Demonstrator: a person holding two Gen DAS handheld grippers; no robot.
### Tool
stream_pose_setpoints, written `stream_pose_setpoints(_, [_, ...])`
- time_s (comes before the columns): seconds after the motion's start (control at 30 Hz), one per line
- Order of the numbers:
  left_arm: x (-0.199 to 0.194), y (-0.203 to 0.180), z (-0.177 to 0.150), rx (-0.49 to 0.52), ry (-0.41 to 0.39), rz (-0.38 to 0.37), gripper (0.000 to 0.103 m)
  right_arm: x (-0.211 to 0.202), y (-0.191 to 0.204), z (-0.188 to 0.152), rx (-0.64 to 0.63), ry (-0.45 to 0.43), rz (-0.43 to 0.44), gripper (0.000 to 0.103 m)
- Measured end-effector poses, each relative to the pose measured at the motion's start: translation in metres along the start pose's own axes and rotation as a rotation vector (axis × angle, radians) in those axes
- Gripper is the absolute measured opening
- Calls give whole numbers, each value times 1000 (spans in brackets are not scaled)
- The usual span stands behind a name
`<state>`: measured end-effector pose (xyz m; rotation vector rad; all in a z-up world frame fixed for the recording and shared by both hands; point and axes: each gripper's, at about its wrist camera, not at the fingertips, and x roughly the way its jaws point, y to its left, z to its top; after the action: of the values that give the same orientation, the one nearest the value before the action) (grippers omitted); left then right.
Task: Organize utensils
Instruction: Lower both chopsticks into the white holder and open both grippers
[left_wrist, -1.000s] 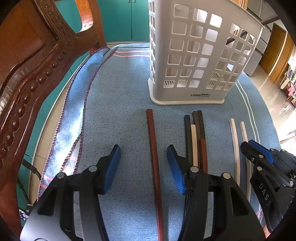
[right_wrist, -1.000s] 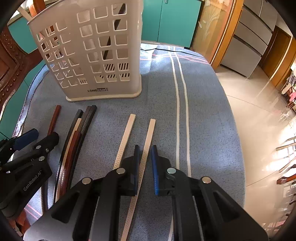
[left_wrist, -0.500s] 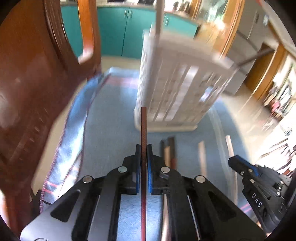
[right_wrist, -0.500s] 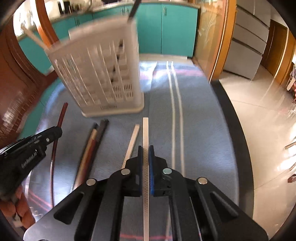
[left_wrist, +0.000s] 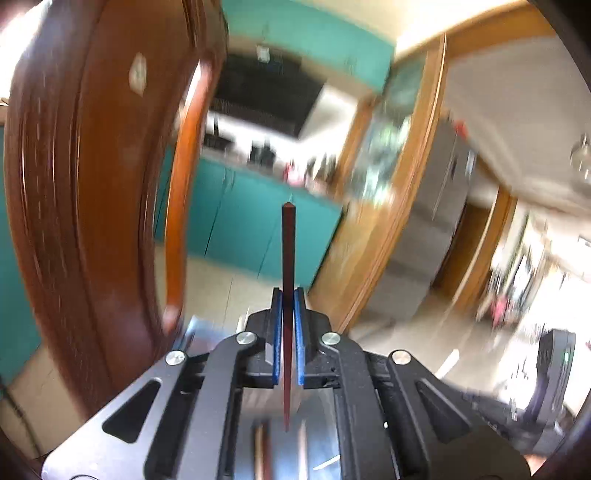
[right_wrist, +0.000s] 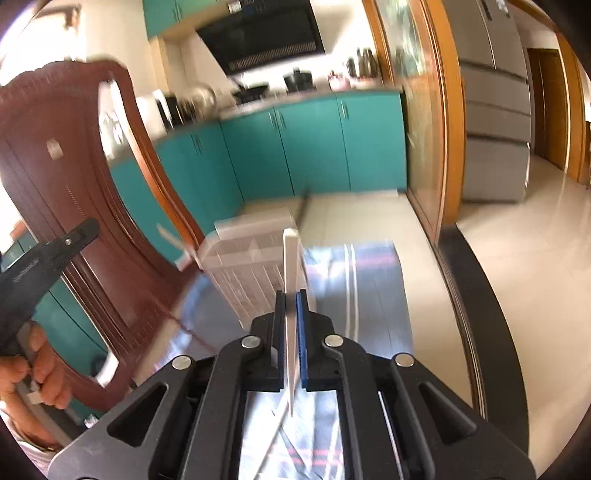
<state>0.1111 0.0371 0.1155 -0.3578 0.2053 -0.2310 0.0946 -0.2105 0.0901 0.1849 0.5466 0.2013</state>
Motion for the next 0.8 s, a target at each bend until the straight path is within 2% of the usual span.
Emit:
stream_pose_setpoints(0.07, [2, 1, 10, -50, -109, 10, 7, -9, 6, 20, 3, -65, 11, 7])
stream_pose_setpoints(0.17, [14, 8, 13, -89, -226, 39, 7, -17, 18, 41, -14, -140, 22, 6])
stream_pose_setpoints(0.23, [30, 10, 10, -89, -244, 84, 7, -20, 29, 56, -49, -216, 14, 6])
stream_pose_setpoints(0.37, [62, 17, -8, -82, -168, 128, 7, -18, 33, 74, -62, -349, -2, 6])
stream_pose_setpoints(0.47, [85, 23, -20, -60, -95, 161, 7, 5, 32, 77, -69, -379, -24, 6])
stream_pose_setpoints(0.67, [95, 25, -33, -2, -30, 180, 7, 73, 22, 47, -69, -256, -42, 6])
stream_pose_setpoints(0.73, [92, 26, -35, 10, -23, 181, 7, 82, 20, 41, -58, -230, -38, 6])
stream_pose_setpoints(0.8, [92, 29, -38, 22, -6, 174, 13, 82, 18, 37, -54, -219, -48, 7])
